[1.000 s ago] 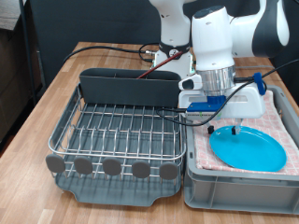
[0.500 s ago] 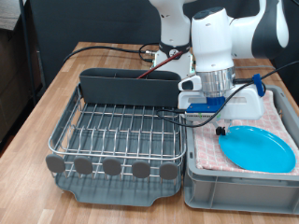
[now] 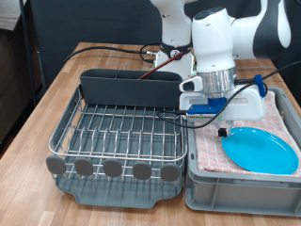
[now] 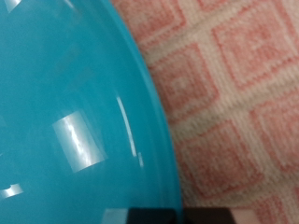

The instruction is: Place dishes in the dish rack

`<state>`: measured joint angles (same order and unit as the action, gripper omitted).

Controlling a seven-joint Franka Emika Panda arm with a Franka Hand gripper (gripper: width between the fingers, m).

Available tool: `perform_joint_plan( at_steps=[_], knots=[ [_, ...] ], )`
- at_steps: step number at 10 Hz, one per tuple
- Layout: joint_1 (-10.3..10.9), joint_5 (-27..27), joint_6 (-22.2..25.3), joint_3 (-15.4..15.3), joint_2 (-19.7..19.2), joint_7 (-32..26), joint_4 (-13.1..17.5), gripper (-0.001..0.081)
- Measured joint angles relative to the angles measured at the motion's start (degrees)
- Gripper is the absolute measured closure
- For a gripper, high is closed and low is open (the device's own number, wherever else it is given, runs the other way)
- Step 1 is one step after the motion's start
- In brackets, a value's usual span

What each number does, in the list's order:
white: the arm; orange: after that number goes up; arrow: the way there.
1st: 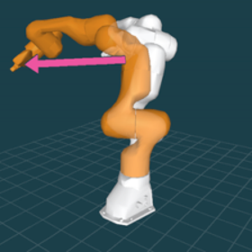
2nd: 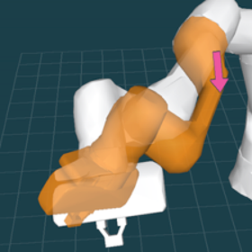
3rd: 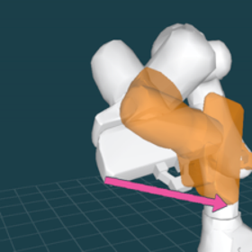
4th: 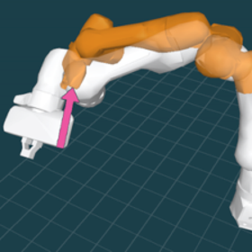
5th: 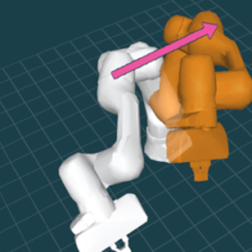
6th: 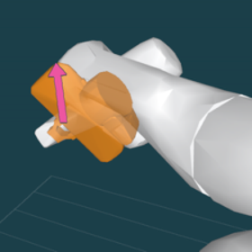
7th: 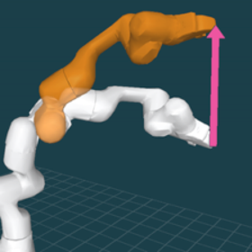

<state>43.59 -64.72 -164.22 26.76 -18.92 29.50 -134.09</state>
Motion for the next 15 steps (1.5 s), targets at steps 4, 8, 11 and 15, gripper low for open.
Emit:
perform_joint_plan(
  at_steps=[4, 8, 11, 15],
  knots=[
    [1.0, 4.8, 0.0, 1.8, 0.1, 3.6, 0.1, 0.0791],
    [4.5, 14.5, 0.3, 7.0, 1.7, 11.8, -0.6, 0.0791],
    [10.3, 27.5, 2.4, 15.2, 4.9, 22.4, -2.1, 0.0791],
    [17.4, 46.6, 6.6, 25.1, 10.8, 36.9, -3.3, 0.0791]
  ],
)
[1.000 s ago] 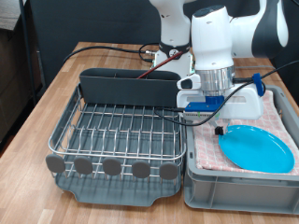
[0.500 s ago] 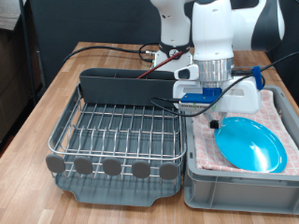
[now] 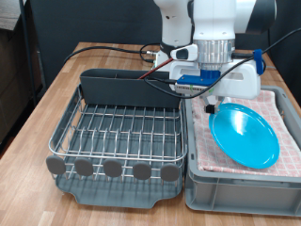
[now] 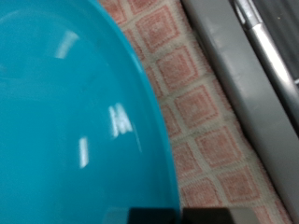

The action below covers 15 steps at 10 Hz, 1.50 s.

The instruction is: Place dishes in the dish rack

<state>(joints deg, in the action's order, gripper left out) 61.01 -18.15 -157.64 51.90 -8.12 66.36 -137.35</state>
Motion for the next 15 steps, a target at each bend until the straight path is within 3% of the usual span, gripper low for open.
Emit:
perform_joint_plan(
  at_steps=[2, 5, 8, 9, 12, 15],
  knots=[
    [1.5, 8.7, 2.1, 2.3, 3.0, 6.6, -0.1, 0.0791],
    [1.2, 22.5, 2.3, 3.1, 7.4, 18.4, -0.9, 0.0791],
    [-2.6, 44.6, 2.4, 1.2, 12.6, 40.8, -2.2, 0.0791],
    [-3.8, 48.1, 4.3, 0.3, 14.7, 43.7, -2.5, 0.0791],
    [-5.1, 49.8, 11.8, -0.8, 20.3, 43.1, -2.6, 0.0791],
    [-5.4, 50.7, 13.4, -1.1, 20.9, 43.5, -2.7, 0.0791]
  ],
)
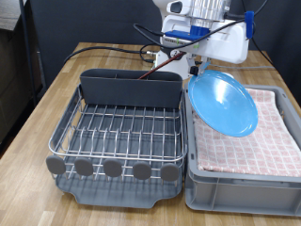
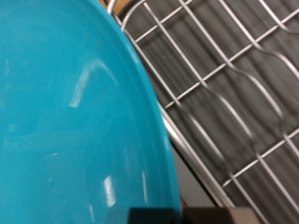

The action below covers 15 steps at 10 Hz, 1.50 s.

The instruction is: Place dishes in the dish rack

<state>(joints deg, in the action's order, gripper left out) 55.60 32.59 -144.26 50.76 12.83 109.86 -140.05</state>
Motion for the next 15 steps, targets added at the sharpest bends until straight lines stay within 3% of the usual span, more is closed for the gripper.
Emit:
perform_joint_plan(
  at_steps=[2, 4, 6, 8, 10, 12, 13, 15],
  knots=[
    [-1.9, 4.6, 5.8, -1.7, 0.7, 0.3, 0.6, 0.0791],
    [-4.1, 9.3, 12.3, -2.6, 2.8, -3.2, 1.4, 0.0791],
    [-6.7, 13.5, 16.5, -2.5, 4.9, -10.1, 2.3, 0.0791],
    [-8.6, 17.5, 17.0, -1.3, 6.1, -21.4, 3.6, 0.0791],
    [-8.4, 17.7, 17.0, 0.9, 7.4, -34.1, 5.3, 0.0791],
    [-8.5, 17.9, 18.1, 0.7, 7.0, -32.3, 5.3, 0.0791],
    [-8.6, 19.2, 20.7, 0.7, 6.8, -34.6, 5.7, 0.0791],
    [-9.1, 24.3, 21.6, 1.2, 6.6, -38.9, 6.6, 0.0791]
  ],
)
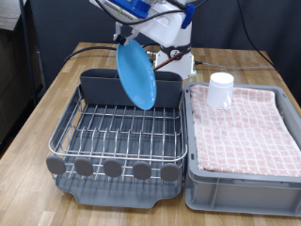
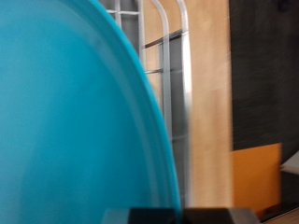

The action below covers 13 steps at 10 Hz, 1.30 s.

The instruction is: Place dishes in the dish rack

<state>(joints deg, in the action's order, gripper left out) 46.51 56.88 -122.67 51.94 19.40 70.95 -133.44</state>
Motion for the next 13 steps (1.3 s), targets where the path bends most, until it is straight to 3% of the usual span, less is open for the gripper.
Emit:
perform_joint_plan(
  at_steps=[6, 8, 13],
  knots=[
    [-0.4, 11.2, -5.5, 4.2, -1.9, -11.1, 2.3, 0.0791],
    [0.1, 11.0, -6.4, 5.0, -2.4, -14.8, 3.1, 0.0791],
    [0.2, 15.7, -6.3, 4.2, -4.6, -14.4, 2.9, 0.0791]
  ],
)
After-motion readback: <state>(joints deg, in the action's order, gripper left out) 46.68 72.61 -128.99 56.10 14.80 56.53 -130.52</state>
